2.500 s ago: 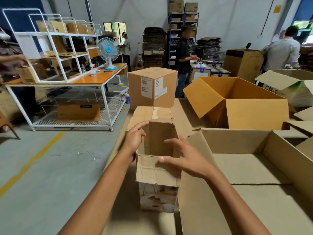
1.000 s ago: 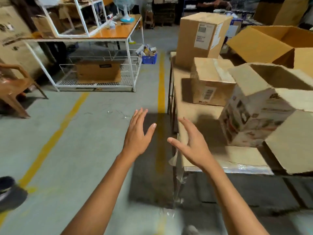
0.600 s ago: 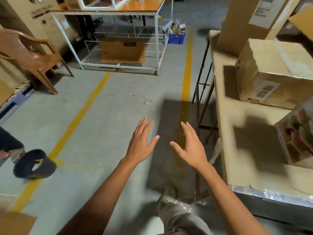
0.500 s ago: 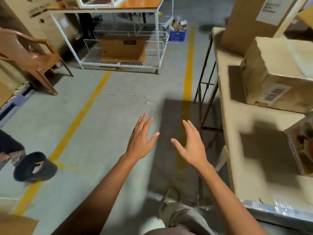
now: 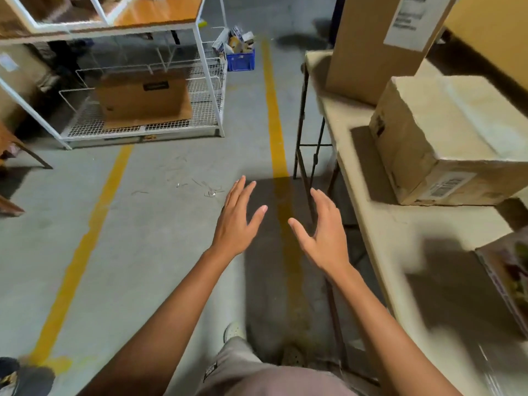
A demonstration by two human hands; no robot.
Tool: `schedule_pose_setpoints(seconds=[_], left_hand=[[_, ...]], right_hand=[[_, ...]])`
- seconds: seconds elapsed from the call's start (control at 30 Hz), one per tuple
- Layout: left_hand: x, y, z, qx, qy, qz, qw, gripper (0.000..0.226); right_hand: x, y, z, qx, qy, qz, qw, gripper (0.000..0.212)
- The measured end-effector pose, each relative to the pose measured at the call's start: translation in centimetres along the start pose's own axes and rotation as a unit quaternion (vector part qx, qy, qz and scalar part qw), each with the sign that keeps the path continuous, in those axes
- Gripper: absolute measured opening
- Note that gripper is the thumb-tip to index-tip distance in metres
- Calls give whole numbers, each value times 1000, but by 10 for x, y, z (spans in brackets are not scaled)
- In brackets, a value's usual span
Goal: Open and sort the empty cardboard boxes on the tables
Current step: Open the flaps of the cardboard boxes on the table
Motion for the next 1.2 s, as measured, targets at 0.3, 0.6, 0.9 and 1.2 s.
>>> schedule_pose_setpoints(seconds=[0.3,0.6,0.9,1.2], left_hand=[[-21,175,-79,-188,-40,67,979,60],[-53,296,-206,-377,-51,153,912,58],[-146,394,-343,-429,-19,240,871,59],[-299,441,-348,-104,-54,498,859,58]], right_hand=[[77,92,-8,-66,-49,-188,979,70],[174,118,-33,-212,-125,-374,894,63],[268,104,-122,-384,-161,-442,795,72],[251,59,-242,-489,205,-450,719,107]])
Point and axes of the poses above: each hand's wrist, its own y-axis towards the middle knuckle, its own x-axis out of the back of the hand, z = x × y, the point moved 10 cm from there along y, towards the middle knuckle, and after that the axes turned 4 degrees about z, right-handed, at the moved point
